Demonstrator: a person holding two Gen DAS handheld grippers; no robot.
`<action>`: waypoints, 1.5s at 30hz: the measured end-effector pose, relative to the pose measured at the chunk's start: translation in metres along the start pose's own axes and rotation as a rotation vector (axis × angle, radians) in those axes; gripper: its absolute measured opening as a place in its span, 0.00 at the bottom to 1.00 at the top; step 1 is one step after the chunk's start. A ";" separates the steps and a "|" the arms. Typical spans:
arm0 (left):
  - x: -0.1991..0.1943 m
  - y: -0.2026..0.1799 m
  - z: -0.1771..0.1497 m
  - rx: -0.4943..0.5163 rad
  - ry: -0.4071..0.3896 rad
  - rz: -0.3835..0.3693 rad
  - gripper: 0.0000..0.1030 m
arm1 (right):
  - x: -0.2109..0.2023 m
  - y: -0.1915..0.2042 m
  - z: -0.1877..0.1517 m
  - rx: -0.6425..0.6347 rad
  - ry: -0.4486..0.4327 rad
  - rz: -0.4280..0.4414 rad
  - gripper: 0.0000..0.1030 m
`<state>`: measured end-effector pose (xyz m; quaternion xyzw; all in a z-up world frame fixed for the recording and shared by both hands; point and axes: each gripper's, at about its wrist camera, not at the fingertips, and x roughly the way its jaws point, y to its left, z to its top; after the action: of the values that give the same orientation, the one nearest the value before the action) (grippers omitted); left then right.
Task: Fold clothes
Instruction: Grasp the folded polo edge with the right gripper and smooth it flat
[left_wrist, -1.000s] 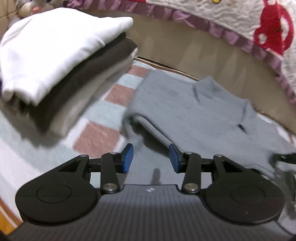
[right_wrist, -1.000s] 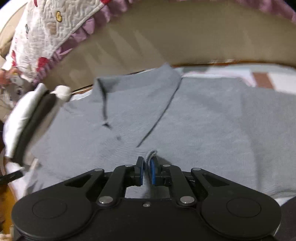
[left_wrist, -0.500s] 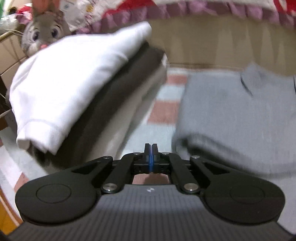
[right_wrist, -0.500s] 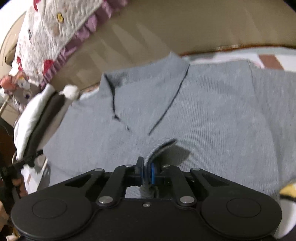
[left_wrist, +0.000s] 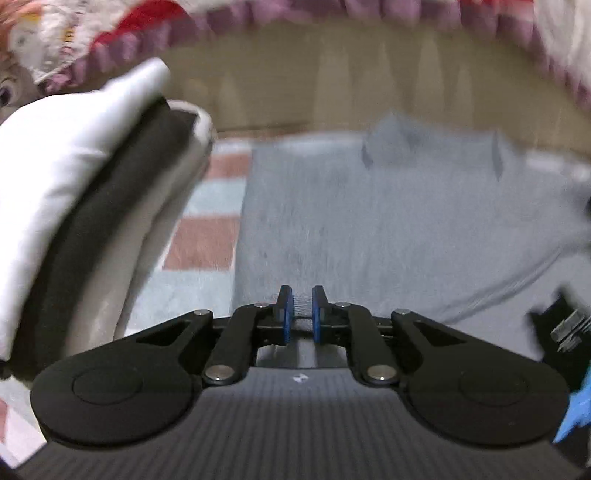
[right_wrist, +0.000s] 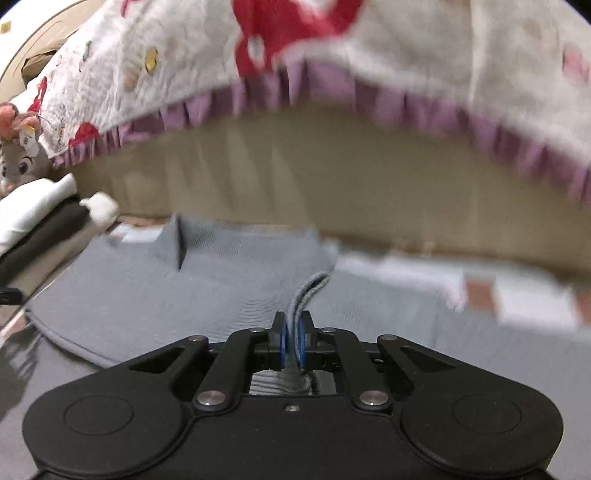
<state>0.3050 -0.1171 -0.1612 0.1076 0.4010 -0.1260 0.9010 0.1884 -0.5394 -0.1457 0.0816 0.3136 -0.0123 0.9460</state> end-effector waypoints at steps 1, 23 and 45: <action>0.010 -0.004 -0.002 0.039 0.030 0.010 0.10 | 0.004 -0.002 -0.003 0.002 0.003 0.000 0.07; -0.032 -0.072 -0.007 0.128 -0.075 0.116 0.18 | -0.077 -0.146 0.006 0.660 -0.013 -0.071 0.52; -0.012 -0.401 0.031 0.225 -0.041 -0.489 0.31 | -0.148 -0.300 -0.087 1.088 0.013 -0.572 0.61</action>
<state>0.1926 -0.5034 -0.1692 0.1043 0.3804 -0.3859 0.8339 -0.0046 -0.8252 -0.1704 0.4654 0.2777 -0.4234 0.7259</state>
